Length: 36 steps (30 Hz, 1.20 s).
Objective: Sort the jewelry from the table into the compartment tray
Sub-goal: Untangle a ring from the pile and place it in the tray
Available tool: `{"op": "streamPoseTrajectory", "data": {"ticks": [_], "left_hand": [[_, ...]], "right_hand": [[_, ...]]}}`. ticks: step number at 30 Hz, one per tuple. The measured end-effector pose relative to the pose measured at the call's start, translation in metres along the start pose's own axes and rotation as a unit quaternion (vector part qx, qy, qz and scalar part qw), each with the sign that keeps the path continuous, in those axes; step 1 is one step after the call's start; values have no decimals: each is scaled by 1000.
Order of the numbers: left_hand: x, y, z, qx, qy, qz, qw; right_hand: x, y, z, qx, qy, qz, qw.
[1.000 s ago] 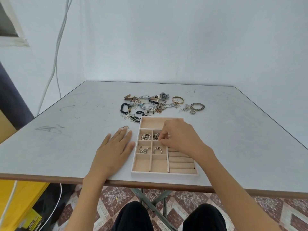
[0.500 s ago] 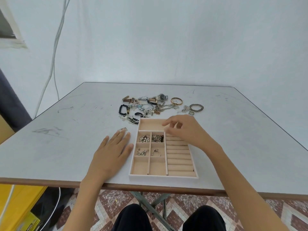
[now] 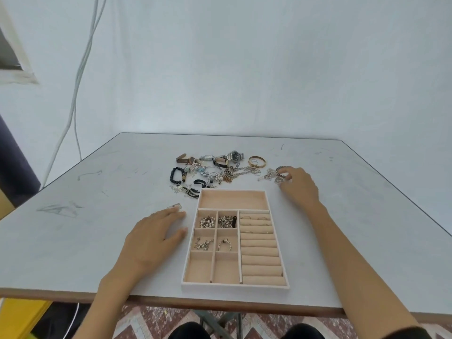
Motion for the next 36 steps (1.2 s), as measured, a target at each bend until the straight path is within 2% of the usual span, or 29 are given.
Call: {"op": "streamPoseTrajectory", "data": {"ticks": [4, 7, 9, 14, 16, 19, 23, 28, 31, 33, 36], "left_hand": [[-13, 33, -19, -66, -24, -32, 997], [-46, 66, -27, -115, -30, -1, 993], [-75, 90, -27, -127, -26, 42, 991], [-137, 154, 4, -61, 25, 115, 991], [-152, 174, 21, -34, 77, 114, 990], [-160, 196, 35, -11, 120, 80, 989], [-155, 215, 44, 7, 98, 43, 994], [-159, 233, 58, 6, 42, 73, 996], [-161, 241, 69, 25, 44, 68, 996], [-161, 243, 76, 15, 57, 62, 996], [-159, 245, 81, -16, 21, 57, 998]], "right_hand": [[-3, -1, 5, -40, -17, -10, 999], [-8, 0, 6, -49, 3, -13, 999], [-12, 2, 5, -51, 59, 4, 997], [-16, 5, 3, -56, 146, 28, 987], [-17, 6, 4, -56, 148, 33, 987], [-17, 6, 6, -55, 93, 21, 994], [-16, 6, 7, -61, 85, 21, 994], [-16, 7, 9, -65, 81, 14, 995], [-17, 7, 9, -63, 77, 15, 995], [-17, 8, 9, -62, 75, 15, 995], [-17, 8, 9, -62, 73, 16, 995]]}}
Point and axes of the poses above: each hand's wrist, its own y-axis towards the middle knuckle, its own z-axis out of the palm, x = y × z, the point moved 1 cm from there along y, towards the middle knuckle, and after that the axes turned 6 degrees about z, right-handed, at the moved point
